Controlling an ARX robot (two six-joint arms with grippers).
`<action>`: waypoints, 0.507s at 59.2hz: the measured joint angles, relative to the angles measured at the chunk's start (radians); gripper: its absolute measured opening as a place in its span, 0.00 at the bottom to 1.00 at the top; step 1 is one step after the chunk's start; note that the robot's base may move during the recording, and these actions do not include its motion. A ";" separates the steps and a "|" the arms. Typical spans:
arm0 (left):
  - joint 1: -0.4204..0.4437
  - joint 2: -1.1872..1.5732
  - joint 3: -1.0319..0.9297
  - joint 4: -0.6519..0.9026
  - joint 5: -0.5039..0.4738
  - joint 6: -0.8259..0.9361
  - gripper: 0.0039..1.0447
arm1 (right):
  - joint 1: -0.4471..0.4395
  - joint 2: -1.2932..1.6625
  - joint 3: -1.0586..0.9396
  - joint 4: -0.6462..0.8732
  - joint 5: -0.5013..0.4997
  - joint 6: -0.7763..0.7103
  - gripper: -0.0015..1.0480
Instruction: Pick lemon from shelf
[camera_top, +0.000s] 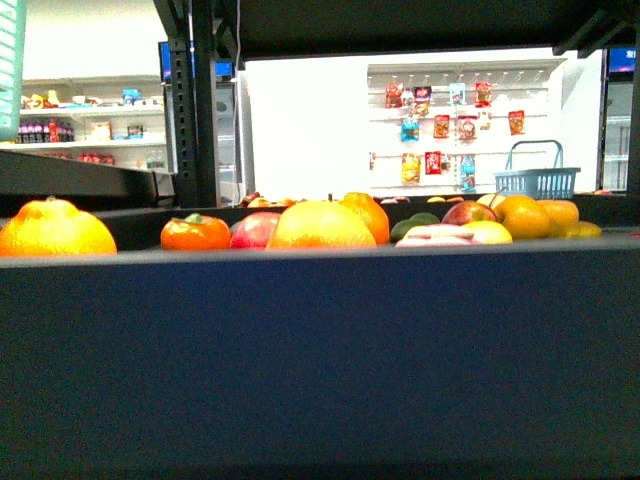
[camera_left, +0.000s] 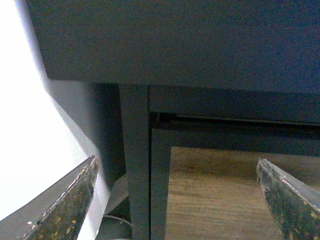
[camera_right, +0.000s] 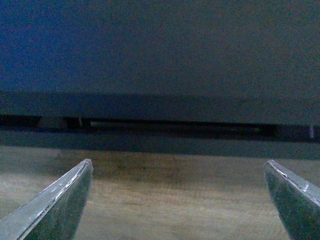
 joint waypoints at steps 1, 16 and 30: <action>0.000 0.000 0.000 0.000 0.000 0.000 0.93 | 0.000 0.000 0.000 0.000 0.000 0.001 0.98; 0.000 0.000 0.000 0.000 0.000 0.000 0.93 | 0.000 0.000 0.000 0.000 0.001 0.001 0.98; 0.000 0.000 0.000 0.000 0.000 0.000 0.93 | 0.000 0.000 0.000 0.000 0.001 0.001 0.98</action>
